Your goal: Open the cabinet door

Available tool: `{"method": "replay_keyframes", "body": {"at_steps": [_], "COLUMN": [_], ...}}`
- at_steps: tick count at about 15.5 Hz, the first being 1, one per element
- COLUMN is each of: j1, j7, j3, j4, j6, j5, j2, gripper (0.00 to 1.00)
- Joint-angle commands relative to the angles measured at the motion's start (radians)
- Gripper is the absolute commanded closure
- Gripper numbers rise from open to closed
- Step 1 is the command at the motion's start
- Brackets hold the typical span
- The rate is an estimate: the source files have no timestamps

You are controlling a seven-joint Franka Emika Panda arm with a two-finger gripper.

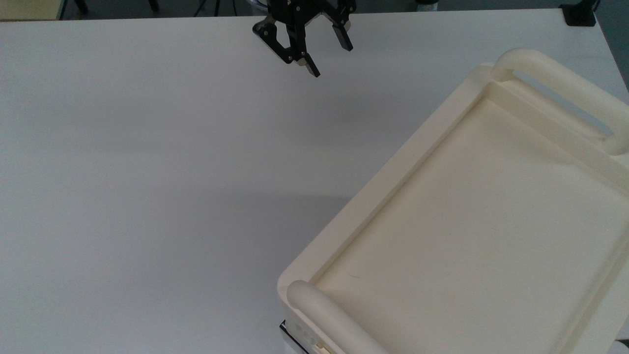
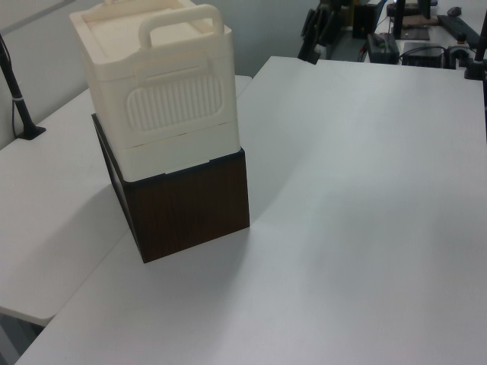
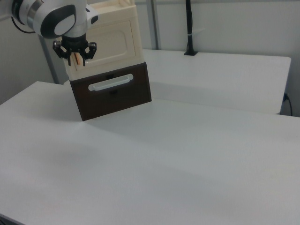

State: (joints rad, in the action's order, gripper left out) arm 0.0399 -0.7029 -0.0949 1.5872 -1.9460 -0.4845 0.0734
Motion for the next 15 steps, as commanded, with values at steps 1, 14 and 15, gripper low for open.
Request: {"method": "replay_keyframes", "body": {"at_steps": [1,14,15], "j1": [0.003,-0.005,-0.005], "j7": [-0.148,-0.227,-0.222], "j3": [-0.011,-0.134,-0.14], "j4": [0.011,0.005,0.005], "j6": [-0.06,-0.385,-0.401], "j5": [-0.065,-0.06,-0.062], "j2": [0.017,0.112,0.118], "gripper": [0.58,0.72,0.72]}}
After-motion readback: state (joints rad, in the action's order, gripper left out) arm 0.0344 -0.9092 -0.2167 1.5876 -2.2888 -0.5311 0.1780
